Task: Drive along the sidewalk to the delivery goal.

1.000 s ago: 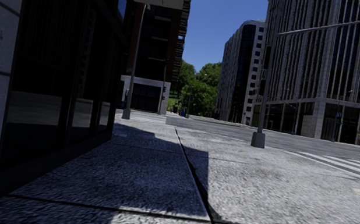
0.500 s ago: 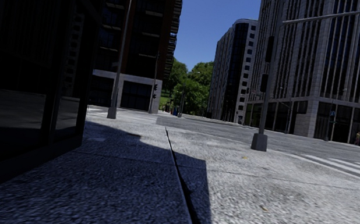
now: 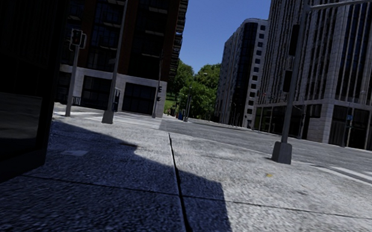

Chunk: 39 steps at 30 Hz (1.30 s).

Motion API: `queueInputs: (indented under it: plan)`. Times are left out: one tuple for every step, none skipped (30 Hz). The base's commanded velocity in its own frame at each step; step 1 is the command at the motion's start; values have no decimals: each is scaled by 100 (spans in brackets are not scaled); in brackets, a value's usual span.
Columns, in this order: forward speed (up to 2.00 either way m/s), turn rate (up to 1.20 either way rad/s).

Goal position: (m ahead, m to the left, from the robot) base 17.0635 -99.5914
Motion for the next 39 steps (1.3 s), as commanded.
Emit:
queueInputs:
  plan:
    - [200, 0]
    - [200, 0]
    - [200, 0]
    - [200, 0]
    - [200, 0]
    - [200, 0]
    - [200, 0]
    - [200, 0]
    - [200, 0]
    - [200, 0]
    - [200, 0]
    - [200, 0]
    - [200, 0]
    - [200, 0]
    - [200, 0]
    - [200, 0]
    - [200, 0]
    - [200, 0]
    - [200, 0]
    - [200, 0]
    - [200, 0]
    - [200, 0]
    - [200, 0]
    - [200, 0]
    - [200, 0]
    - [200, -24]
    - [200, -39]
    - [200, -45]
    - [200, -45]
    - [200, -55]
    - [200, -62]
    - [200, -68]
    - [200, -76]
    - [200, -80]
    - [200, -82]
    - [200, -83]
    - [200, -88]
    - [200, -96]
    - [200, -96]
